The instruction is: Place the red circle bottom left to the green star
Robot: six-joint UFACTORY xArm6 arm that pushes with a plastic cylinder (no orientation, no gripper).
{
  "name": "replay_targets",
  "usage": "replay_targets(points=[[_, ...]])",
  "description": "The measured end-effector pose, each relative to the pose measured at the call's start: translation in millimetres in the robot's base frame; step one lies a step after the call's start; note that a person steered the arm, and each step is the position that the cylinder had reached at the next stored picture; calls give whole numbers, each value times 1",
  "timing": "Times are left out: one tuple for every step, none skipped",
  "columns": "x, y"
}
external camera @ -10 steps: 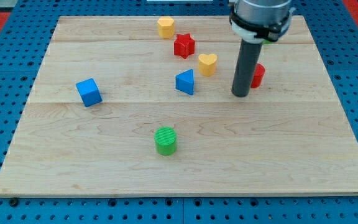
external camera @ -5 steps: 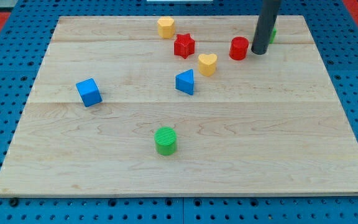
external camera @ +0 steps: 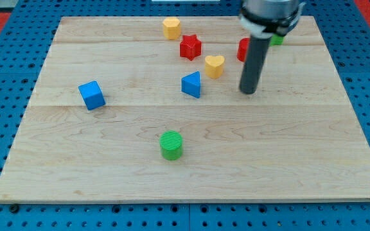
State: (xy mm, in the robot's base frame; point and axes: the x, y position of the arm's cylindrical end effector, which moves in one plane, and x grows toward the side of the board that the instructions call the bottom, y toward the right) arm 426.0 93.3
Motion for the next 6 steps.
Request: replay_targets(points=[[24,-65],[21,-142],[-25,-147],[-36,-123],[-33,-73],[-31,-93]])
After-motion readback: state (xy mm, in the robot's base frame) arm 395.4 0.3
